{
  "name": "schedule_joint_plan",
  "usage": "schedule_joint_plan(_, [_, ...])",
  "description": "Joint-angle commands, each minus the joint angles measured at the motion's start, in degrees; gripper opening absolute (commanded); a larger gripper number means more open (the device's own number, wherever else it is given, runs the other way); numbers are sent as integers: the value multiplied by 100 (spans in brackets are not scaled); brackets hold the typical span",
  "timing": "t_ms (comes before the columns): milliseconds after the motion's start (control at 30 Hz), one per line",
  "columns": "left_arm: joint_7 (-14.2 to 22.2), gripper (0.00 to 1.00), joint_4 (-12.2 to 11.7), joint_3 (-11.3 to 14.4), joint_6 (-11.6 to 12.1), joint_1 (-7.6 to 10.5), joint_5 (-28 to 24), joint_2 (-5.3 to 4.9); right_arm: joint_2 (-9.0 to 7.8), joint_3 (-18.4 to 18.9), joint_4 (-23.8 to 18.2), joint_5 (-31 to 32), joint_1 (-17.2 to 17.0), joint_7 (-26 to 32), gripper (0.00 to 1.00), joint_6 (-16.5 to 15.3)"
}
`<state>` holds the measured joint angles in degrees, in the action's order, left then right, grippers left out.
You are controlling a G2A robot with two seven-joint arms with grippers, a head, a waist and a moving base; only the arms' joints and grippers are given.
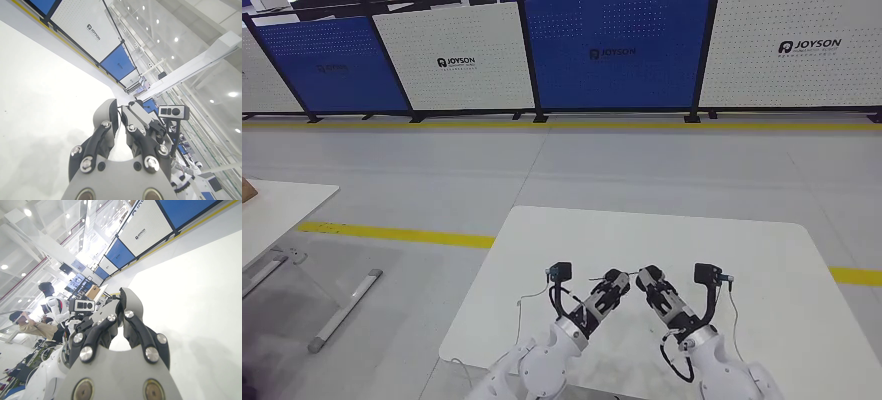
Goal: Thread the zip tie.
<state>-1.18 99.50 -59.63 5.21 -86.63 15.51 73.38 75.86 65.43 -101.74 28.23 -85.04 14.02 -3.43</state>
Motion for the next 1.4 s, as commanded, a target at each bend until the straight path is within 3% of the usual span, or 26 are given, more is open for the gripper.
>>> schedule_joint_plan(0, [-10, 32, 3, -9, -7, 4, 2, 0, 0, -3, 6, 37, 8, -26, 0, 43])
schedule_joint_plan(200, [-88, 27, 50, -81, -11, -23, 8, -7, 2, -5, 18, 129, 40, -83, 0, 151])
schedule_joint_plan(233, [-98, 21, 57, -97, -12, -27, 1, -9, 2, -7, 18, 133, 42, -83, 0, 157])
schedule_joint_plan(533, [-171, 9, 92, -170, -34, -51, -60, -9, -7, 4, -7, 197, 52, -31, 0, 170])
schedule_joint_plan(633, [-169, 0, 81, -155, -46, -44, -51, -6, -11, 10, -23, 205, 44, -19, 0, 168])
schedule_joint_plan(867, [-143, 0, 72, -119, -31, -43, -26, -1, -21, 23, -59, 243, 25, 26, 0, 161])
schedule_joint_plan(900, [-146, 0, 73, -119, -29, -43, -34, 0, -23, 21, -70, 254, 18, 32, 44, 168])
schedule_joint_plan(933, [-160, 0, 74, -118, -25, -47, -53, 2, -24, 19, -86, 262, 9, 36, 77, 174])
schedule_joint_plan(967, [-178, 0, 76, -118, -24, -49, -67, 5, -25, 20, -94, 264, 3, 36, 100, 175])
schedule_joint_plan(1367, [-456, 0, -13, -186, 140, -38, -423, 39, -56, 179, -57, 332, -157, -47, 100, 296])
